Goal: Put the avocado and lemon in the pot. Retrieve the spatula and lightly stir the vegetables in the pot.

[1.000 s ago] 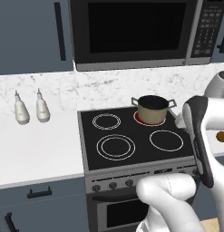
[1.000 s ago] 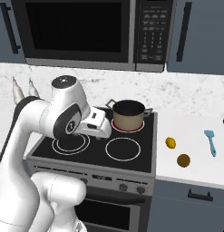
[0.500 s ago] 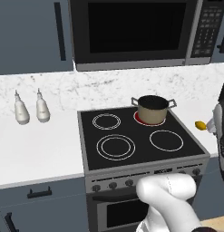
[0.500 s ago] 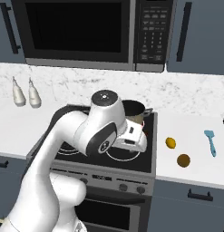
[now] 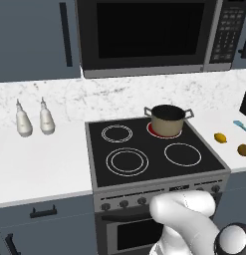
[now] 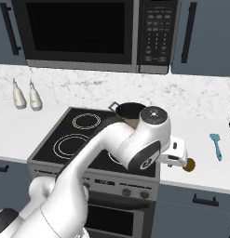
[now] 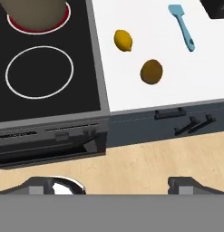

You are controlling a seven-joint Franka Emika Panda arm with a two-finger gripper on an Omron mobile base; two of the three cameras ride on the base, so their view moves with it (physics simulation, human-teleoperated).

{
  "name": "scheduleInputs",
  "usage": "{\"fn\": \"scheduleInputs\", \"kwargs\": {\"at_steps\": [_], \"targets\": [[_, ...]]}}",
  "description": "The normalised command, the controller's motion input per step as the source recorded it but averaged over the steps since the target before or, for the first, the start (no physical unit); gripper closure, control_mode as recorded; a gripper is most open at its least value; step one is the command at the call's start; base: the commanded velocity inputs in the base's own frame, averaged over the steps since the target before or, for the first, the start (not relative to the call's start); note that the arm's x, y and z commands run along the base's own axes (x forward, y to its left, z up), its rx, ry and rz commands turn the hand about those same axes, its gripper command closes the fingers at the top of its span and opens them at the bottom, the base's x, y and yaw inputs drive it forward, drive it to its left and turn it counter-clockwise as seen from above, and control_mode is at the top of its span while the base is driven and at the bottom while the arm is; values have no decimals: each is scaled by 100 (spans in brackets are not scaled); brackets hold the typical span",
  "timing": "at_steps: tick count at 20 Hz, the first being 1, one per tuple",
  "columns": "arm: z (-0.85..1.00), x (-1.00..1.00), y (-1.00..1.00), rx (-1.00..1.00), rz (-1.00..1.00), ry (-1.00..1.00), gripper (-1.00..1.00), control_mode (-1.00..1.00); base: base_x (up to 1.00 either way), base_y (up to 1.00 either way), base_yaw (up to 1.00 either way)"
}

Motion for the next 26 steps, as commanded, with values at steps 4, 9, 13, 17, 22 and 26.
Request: {"fn": "scheduleInputs", "kwargs": {"at_steps": [4, 9, 13, 17, 22, 26], "targets": [[-25, 52, -72, 1, 0, 3, -100, -100, 0, 0, 0], [-40, 83, -37, 0, 0, 4, -100, -100, 0, 0, 0], [-42, 74, -30, 0, 0, 1, -100, -100, 0, 0, 0], [-41, 52, -10, 0, 0, 0, -100, -100, 0, 0, 0], [-36, 37, -21, 0, 0, 7, -100, -100, 0, 0, 0], [-27, 8, -37, 0, -4, 5, -100, -100, 0, 0, 0]]}}
